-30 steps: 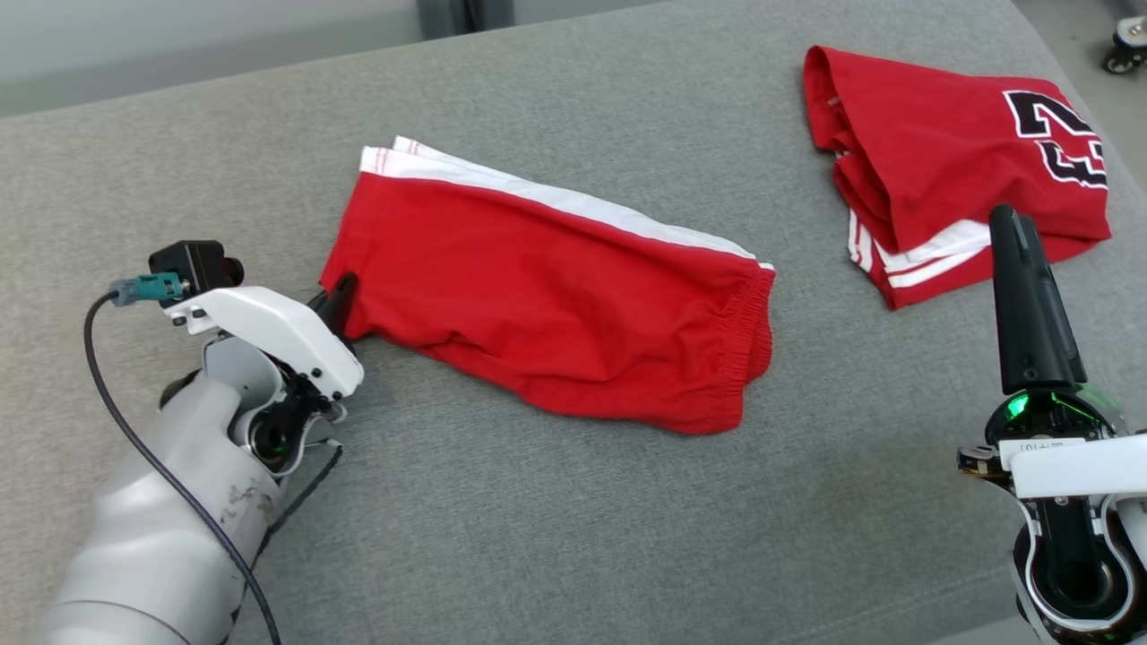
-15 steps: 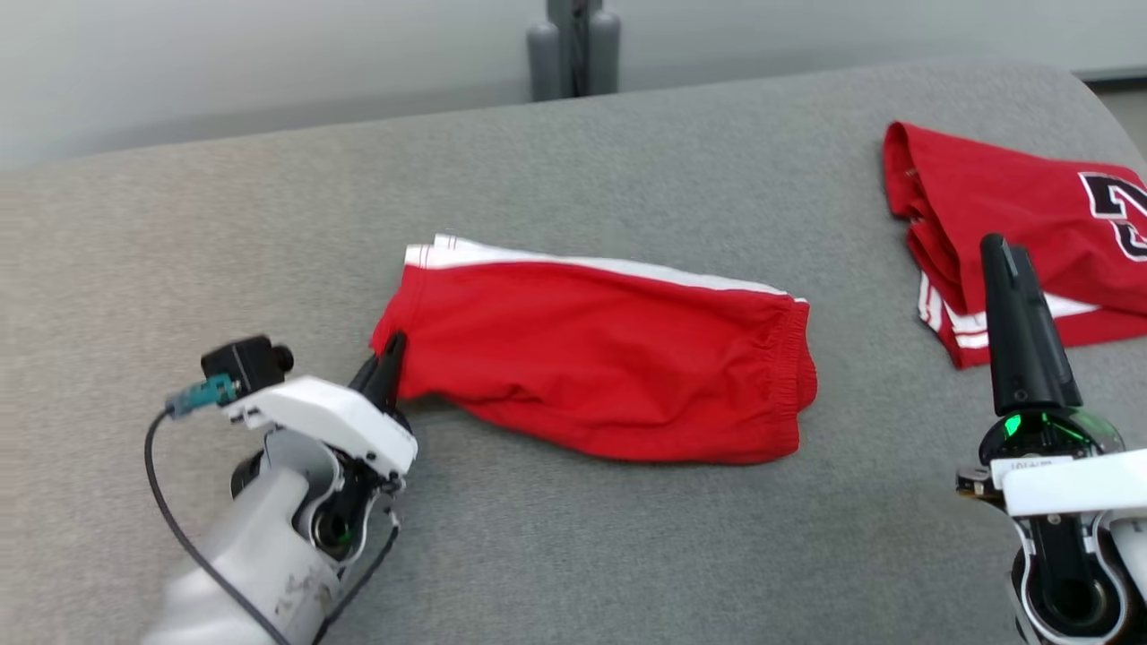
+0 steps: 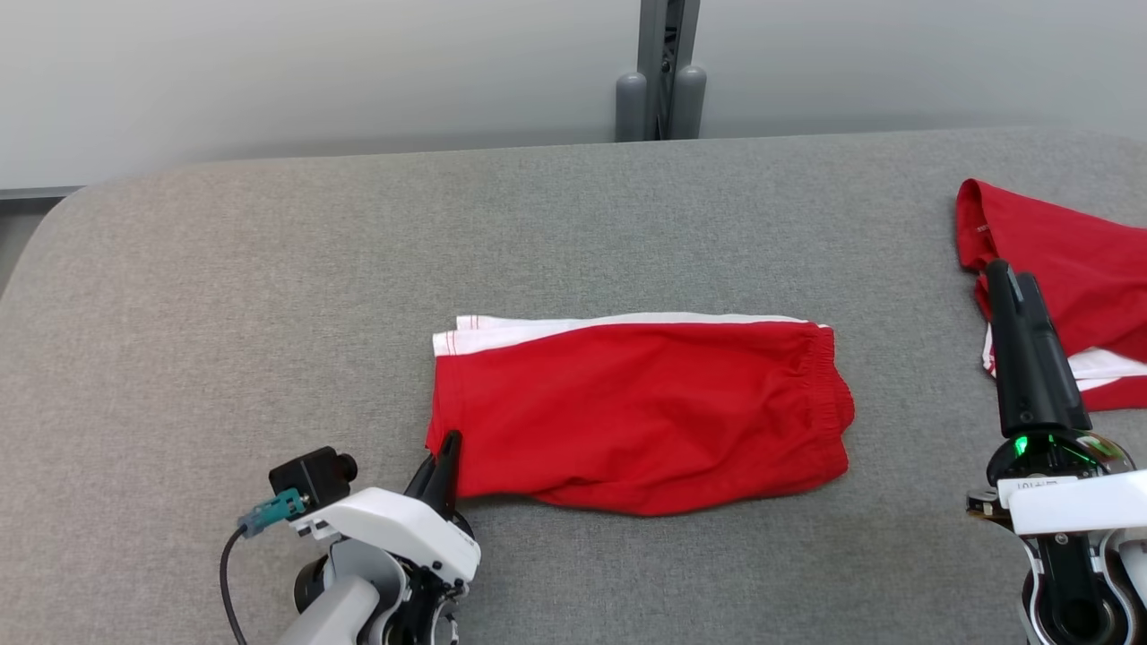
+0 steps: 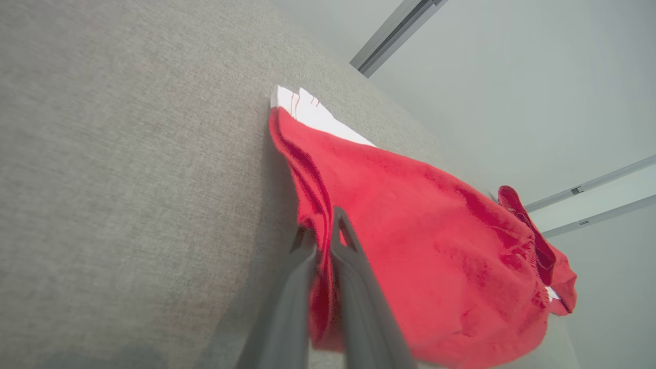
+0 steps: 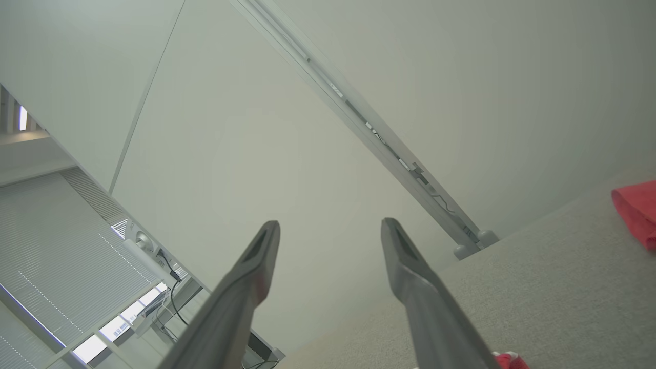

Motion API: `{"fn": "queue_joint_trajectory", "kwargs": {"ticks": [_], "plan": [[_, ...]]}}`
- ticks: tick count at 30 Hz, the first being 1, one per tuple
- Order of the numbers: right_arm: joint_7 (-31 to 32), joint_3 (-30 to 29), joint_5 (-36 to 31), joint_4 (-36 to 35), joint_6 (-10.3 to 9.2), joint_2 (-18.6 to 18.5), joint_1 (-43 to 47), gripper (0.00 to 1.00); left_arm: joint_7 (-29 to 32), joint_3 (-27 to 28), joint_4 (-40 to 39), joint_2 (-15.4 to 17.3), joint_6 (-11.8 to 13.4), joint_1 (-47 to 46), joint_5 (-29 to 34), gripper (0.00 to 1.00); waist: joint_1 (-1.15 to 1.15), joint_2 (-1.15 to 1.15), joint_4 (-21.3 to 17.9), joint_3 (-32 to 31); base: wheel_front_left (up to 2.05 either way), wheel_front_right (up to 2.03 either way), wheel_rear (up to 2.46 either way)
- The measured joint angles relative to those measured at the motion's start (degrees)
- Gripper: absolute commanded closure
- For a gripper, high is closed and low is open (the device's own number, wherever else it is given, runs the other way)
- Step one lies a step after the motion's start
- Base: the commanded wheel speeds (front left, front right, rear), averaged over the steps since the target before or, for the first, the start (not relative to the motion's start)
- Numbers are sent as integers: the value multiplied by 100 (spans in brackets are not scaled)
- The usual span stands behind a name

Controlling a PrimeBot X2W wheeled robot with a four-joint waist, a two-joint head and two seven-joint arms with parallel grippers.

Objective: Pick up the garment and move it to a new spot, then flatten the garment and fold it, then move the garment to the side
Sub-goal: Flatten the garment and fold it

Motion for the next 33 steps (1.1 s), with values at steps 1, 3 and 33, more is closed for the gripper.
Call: {"fn": "queue_joint_trajectory", "kwargs": {"ticks": [1,3,33], "plan": [[0,-12,-1,1,0,-3,19,0,-9,57,-144,9,71,86,78,100,0,0,17,-11,0,0,0],[0,-15,-2,2,0,-10,41,0,-12,151,-446,29,216,249,275,100,0,0,45,-41,0,0,0],[0,115,-779,545,0,-476,163,0,-13,315,-2305,1189,1083,653,2218,0,0,0,62,-134,0,0,0]]}}
